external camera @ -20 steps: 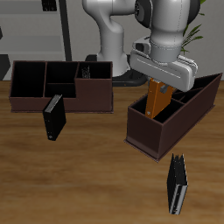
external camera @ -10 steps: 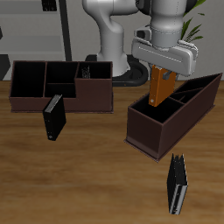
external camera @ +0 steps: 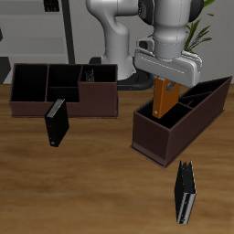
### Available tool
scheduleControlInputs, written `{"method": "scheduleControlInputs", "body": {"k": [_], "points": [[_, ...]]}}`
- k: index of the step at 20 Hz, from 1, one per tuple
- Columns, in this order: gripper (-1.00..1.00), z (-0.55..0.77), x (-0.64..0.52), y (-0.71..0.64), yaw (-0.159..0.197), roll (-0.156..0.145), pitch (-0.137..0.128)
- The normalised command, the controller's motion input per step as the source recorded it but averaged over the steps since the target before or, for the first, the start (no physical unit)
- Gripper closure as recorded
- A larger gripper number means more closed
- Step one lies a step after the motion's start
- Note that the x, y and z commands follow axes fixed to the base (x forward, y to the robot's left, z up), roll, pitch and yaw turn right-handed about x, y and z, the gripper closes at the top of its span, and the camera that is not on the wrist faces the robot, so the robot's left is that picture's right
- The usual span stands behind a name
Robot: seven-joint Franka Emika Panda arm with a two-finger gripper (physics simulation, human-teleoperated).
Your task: Place the right striped book into the back desk caddy's right compartment and place the orange book into the left desk caddy's right compartment and place the black book into the left desk caddy's left compartment
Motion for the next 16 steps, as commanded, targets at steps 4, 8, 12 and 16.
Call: {"method": "scheduleControlInputs", "body": {"k": [4,8,12,16], "points": [[1.0,-0.26,0.09,0.09,0.008,0.018,0.038],[1.0,-0.22,0.04,0.06,0.018,0.022,0.029],[1.0,-0.04,-0.03,-0.03,0.014,0.008,-0.008],[1.0,0.19,-0.11,-0.04,0.049,0.002,-0.074]]}}
